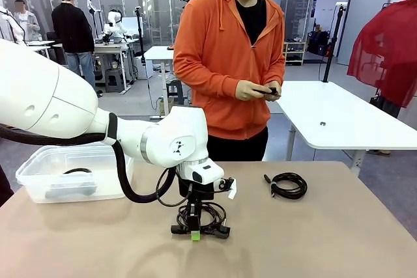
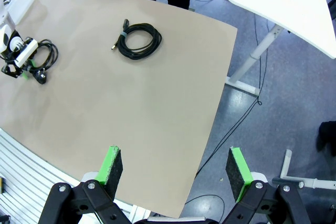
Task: Organize and store the cables.
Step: Place the Power Cable into the Organizing box.
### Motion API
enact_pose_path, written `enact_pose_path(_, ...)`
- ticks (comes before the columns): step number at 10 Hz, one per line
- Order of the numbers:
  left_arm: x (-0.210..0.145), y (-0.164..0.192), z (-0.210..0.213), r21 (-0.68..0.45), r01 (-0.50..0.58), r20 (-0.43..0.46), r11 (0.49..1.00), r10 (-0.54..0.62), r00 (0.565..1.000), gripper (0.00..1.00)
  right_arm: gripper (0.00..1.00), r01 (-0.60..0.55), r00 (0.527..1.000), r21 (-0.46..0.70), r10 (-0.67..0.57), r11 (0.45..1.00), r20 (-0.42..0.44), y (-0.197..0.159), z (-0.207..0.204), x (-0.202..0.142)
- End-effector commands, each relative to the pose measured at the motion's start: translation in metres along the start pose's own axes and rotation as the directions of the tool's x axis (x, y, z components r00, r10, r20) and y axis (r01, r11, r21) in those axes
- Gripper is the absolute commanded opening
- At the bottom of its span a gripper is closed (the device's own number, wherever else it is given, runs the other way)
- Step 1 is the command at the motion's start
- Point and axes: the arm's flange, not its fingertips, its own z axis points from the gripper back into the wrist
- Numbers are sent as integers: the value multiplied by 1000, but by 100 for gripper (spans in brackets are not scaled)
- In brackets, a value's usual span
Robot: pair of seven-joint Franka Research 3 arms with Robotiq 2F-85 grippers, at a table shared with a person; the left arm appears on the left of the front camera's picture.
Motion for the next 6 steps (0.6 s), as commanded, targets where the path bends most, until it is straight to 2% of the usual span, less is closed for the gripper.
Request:
enact_pose_path(1,0,-6,-5,4,1,8,1000,-1,1000,5,100,2,1000,5,-2,1000,0,0,-2,-3)
enact_pose_path(2,0,-6,-5,1,1,12,1000,-1,1000,0,100,2,1000,5,-2,1000,0,0,-2,-3)
enact_pose_path(6,0,-14,13,36,1,15,999,-1,1000,0,100,2,1000,5,-2,1000,0,0,-2,-3)
